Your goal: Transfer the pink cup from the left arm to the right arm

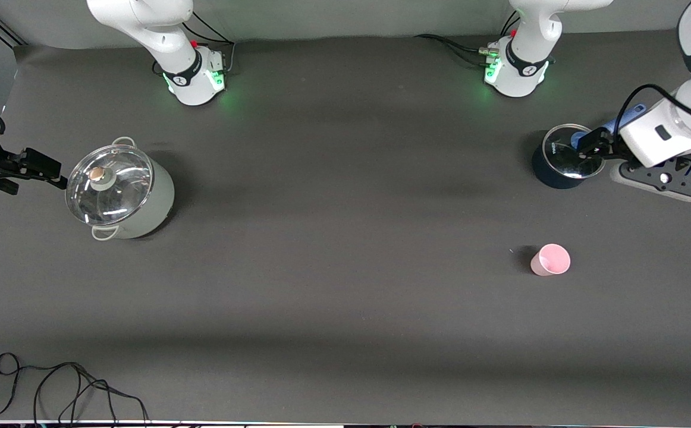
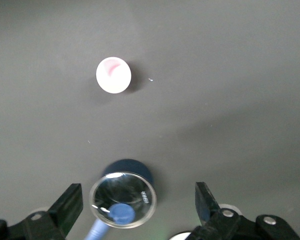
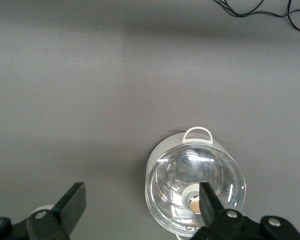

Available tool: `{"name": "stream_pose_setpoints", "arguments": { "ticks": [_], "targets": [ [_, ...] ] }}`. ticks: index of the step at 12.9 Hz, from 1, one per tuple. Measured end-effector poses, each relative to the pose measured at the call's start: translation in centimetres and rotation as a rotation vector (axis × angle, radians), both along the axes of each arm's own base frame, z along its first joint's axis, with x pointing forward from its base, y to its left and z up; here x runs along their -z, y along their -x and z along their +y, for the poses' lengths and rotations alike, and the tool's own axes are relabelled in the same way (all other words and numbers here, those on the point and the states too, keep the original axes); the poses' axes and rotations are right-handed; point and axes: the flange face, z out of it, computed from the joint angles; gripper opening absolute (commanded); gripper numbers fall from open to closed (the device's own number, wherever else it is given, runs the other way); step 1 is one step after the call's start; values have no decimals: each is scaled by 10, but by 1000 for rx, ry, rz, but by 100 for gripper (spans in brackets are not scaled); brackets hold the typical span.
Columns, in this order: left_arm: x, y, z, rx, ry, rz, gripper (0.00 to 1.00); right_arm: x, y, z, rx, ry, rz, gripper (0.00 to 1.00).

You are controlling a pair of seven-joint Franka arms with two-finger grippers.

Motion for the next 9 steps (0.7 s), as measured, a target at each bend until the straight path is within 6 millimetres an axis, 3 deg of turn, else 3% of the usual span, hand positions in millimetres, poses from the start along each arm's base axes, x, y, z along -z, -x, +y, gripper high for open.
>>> {"name": "stream_pose_setpoints", "arguments": {
  "ticks": [6, 9],
  "targets": [
    [-14, -3, 20, 580, 61, -31, 100, 0, 0, 0, 1, 0, 0, 100],
    [-11, -8, 43, 825, 159, -57, 99, 0, 0, 0, 1, 0, 0, 100]
  ]
}}
